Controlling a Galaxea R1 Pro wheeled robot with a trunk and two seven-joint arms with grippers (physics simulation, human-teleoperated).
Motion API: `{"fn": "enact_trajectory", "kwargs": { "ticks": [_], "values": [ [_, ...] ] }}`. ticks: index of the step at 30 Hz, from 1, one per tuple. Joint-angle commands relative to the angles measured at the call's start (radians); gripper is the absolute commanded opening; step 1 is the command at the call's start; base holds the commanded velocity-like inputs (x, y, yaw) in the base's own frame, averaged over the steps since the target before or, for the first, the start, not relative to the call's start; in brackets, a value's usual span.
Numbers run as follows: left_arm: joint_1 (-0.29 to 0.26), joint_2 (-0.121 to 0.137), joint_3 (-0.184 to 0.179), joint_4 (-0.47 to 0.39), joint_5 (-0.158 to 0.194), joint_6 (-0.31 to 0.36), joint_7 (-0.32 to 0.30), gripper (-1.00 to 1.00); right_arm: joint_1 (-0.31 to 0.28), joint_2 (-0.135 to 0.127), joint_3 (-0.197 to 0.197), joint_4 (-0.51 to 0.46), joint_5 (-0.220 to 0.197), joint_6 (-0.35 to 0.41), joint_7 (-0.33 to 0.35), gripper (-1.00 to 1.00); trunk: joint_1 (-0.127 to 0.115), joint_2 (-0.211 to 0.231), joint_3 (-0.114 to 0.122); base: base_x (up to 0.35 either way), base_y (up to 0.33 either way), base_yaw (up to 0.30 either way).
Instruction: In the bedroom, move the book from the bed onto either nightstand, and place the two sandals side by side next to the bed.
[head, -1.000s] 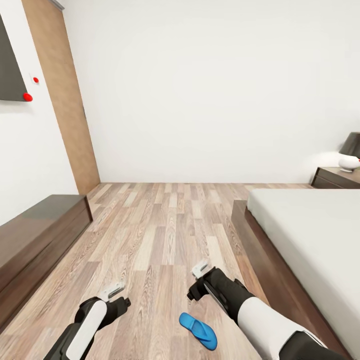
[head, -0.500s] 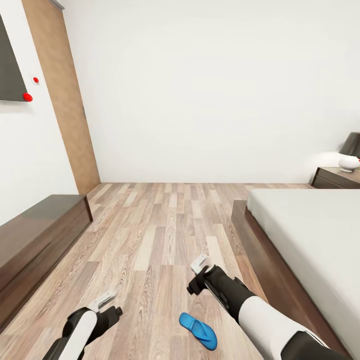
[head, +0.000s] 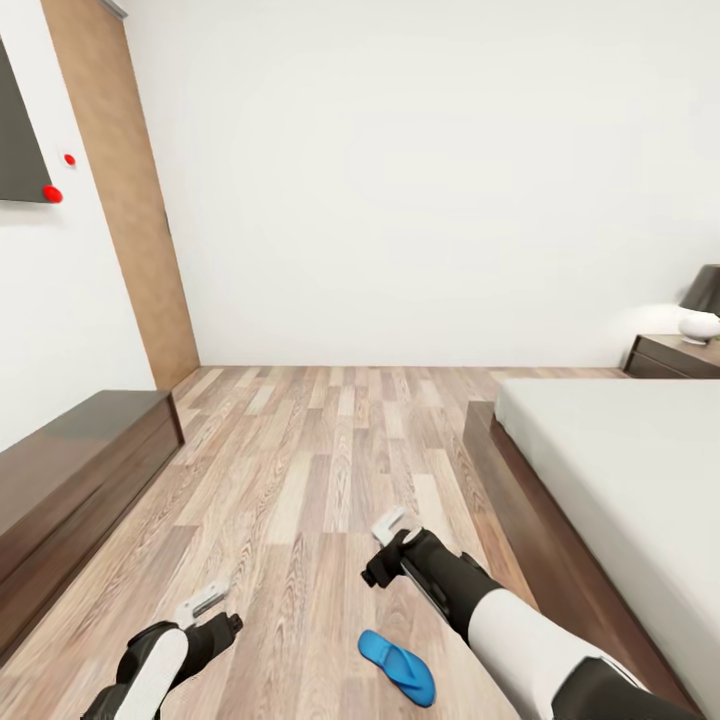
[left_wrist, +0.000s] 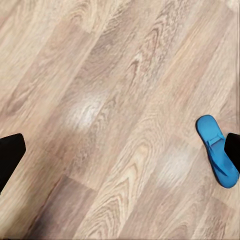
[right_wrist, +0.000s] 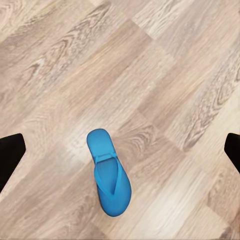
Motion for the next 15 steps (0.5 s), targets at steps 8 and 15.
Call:
{"fn": "enact_trajectory", "kwargs": {
  "ticks": [8,15],
  "values": [
    [-0.046,0.014,-0.047,0.044,0.011,-0.037,-0.035,1.0,-0.008,0.012,0.005,0.006,-0.036,0.019,0.008,1.0,0.0,0.0,-0.001,0.27,0.0,0.0],
    [-0.072,0.015,-0.066,0.176,0.011,-0.04,-0.038,1.0,-0.009,0.013,0.009,0.007,-0.06,0.014,-0.003,1.0,0.0,0.0,-0.001,0.305,0.0,0.0]
  ]
}}
